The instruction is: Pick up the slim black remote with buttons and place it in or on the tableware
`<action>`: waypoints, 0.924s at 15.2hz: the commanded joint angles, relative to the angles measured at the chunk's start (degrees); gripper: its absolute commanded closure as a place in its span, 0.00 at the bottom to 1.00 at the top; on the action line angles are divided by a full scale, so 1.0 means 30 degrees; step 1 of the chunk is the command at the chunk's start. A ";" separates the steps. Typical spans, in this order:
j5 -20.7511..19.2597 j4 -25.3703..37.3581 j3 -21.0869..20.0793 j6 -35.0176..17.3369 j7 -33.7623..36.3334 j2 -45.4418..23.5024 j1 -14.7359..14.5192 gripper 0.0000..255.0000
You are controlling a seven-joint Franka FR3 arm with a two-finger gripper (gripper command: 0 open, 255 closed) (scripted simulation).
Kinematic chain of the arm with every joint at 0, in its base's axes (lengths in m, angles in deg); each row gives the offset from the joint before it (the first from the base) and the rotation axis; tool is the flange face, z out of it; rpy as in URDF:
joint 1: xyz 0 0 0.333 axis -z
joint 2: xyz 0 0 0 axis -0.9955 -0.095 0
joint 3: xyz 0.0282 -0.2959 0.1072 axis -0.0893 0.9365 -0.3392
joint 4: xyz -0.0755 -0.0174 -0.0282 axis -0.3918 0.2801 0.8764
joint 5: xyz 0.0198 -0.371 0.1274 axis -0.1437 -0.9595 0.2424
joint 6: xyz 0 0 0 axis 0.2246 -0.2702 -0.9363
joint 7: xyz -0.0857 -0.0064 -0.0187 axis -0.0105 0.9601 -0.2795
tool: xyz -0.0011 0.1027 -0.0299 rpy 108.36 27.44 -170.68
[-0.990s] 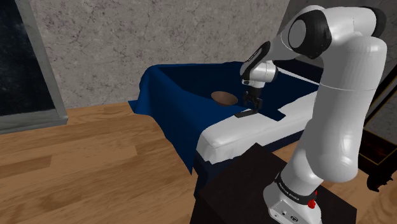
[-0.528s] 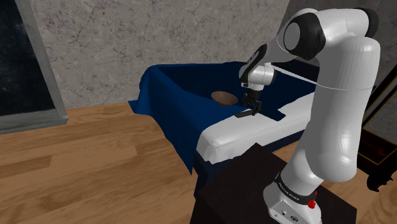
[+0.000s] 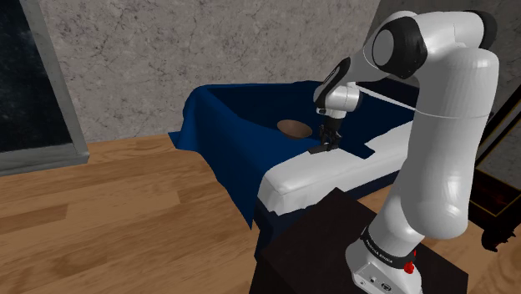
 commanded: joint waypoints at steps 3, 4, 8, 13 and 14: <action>0.0091 -0.0018 -0.0080 0.0001 -0.0084 -0.0169 0.0108 1.00; -0.0084 -0.0073 0.0047 0.0048 0.0067 -0.0002 -0.0047 1.00; -0.1337 0.0075 0.0910 0.0815 0.0903 0.1053 -0.0799 1.00; -0.2978 0.0373 0.1835 0.1841 0.2021 0.2451 -0.1662 1.00; -0.3313 0.0448 0.1989 0.2058 0.2253 0.2741 -0.1816 1.00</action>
